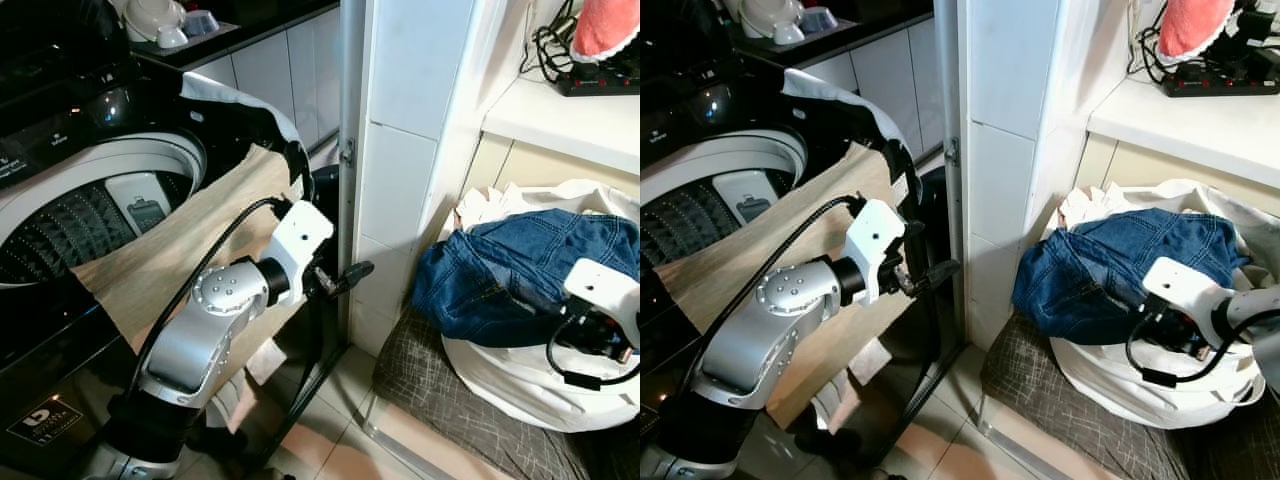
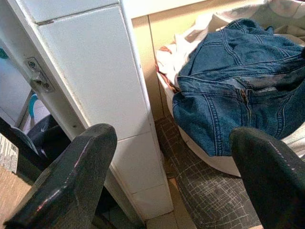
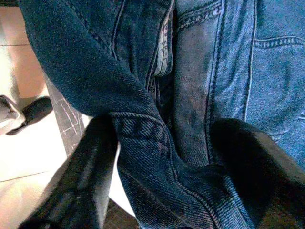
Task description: Clothes washing
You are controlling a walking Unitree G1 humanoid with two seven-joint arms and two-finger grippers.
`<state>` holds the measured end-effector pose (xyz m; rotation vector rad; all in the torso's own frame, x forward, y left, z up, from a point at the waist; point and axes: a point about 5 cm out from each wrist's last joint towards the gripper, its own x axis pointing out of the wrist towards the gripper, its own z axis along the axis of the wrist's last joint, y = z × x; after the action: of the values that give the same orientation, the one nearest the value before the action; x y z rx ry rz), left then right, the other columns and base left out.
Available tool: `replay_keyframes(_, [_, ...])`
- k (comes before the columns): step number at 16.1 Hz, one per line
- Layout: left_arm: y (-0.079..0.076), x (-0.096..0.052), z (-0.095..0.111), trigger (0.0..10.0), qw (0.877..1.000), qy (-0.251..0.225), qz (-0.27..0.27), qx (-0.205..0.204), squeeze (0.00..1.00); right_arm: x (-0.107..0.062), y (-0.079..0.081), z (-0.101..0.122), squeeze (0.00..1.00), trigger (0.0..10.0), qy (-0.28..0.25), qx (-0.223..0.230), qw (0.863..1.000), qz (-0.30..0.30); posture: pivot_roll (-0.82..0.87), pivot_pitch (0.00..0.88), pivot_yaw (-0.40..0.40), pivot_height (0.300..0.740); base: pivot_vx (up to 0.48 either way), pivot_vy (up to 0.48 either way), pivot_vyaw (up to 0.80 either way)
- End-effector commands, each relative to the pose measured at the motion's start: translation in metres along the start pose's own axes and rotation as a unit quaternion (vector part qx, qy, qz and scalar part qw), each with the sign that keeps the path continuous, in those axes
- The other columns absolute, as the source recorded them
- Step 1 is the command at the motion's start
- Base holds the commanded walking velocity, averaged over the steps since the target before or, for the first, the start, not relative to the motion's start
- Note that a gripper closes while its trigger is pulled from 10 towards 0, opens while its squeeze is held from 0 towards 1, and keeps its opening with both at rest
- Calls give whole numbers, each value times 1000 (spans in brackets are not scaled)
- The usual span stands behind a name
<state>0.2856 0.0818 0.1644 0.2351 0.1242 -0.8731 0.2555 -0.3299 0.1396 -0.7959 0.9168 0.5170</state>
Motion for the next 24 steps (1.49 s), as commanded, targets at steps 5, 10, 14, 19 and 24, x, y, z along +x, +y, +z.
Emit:
replay_keyframes(5, [2, 0, 3, 10000, 1000, 1, 2, 5, 0, 4, -2, 2, 0, 0, -18, 9, 1000, -9, -67, 0, 73, 740, 0, 0, 0])
replay_keyframes(10, [2, 0, 3, 10000, 1000, 2, 3, 8, 0, 1, -10, 6, 0, 0, -34, 26, 999, -29, -66, 0, 80, 740, 0, 0, 0])
replay_keyframes(14, [3, 0, 3, 10000, 1000, 2, 5, 10, 0, -1, -13, 7, 0, 0, -45, 39, 998, -28, -66, 0, 80, 740, 0, 0, 0])
replay_keyframes(19, [4, 1, 4, 10000, 1000, 0, 11, 13, 0, -5, -18, 11, 0, 0, -69, 70, 995, -35, -68, 0, 85, 740, 0, 0, 0])
replay_keyframes(24, [7, 2, 7, 10000, 999, -8, 26, 24, 0, -27, -30, 28, 0, 0, -152, 133, 979, -21, -70, 0, 84, 740, 0, 0, 0])
